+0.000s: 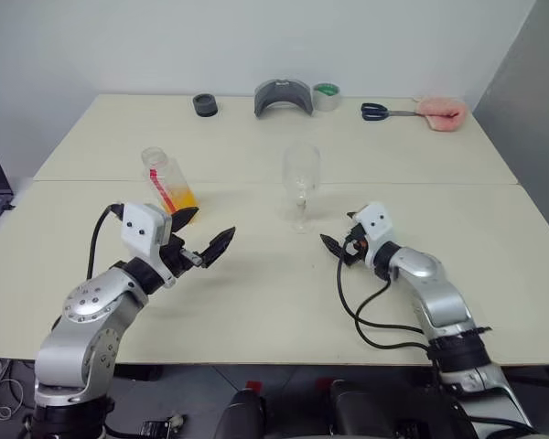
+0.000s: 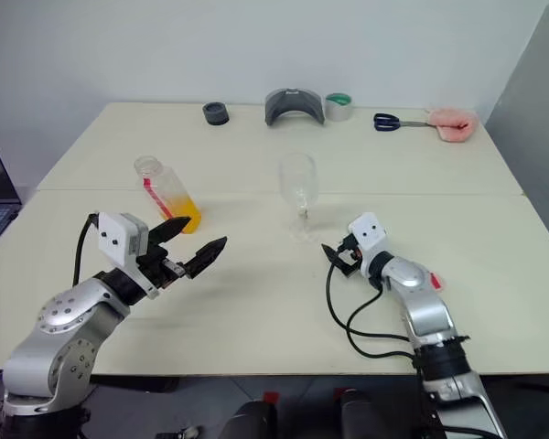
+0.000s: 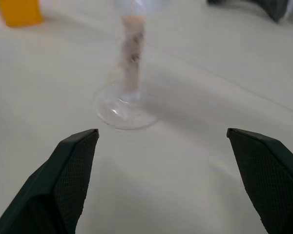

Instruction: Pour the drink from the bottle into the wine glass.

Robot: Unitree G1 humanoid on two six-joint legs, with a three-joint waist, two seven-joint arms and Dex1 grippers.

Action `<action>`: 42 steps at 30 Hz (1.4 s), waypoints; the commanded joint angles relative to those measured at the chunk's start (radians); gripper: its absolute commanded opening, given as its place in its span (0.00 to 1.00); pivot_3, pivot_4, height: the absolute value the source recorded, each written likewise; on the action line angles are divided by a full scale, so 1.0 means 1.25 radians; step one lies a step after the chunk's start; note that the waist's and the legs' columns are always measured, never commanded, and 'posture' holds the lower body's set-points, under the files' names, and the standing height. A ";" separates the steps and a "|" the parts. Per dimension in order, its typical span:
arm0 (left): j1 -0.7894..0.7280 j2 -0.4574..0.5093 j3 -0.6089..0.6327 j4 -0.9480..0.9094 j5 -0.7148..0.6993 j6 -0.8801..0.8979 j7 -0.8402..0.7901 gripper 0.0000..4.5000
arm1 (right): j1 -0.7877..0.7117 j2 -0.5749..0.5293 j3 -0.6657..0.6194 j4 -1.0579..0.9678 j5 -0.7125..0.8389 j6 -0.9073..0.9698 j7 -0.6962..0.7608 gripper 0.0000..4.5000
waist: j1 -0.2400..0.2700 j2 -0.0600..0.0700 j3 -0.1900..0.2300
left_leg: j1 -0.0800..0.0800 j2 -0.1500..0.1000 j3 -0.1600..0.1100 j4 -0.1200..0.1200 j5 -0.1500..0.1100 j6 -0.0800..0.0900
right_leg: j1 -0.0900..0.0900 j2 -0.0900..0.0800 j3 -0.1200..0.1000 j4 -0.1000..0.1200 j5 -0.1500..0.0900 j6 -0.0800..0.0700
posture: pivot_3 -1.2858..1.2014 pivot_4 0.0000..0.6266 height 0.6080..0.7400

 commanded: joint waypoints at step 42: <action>-0.290 0.012 0.057 0.462 0.095 -0.145 0.063 1.00 | -0.007 -0.097 -0.013 -0.385 0.403 0.360 0.046 0.99 | 0.011 -0.001 0.000 | -0.002 -0.002 -0.003 0.001 0.000 -0.001 | 0.000 0.000 -0.003 -0.001 0.000 0.001 | 0.52 0.24 1.00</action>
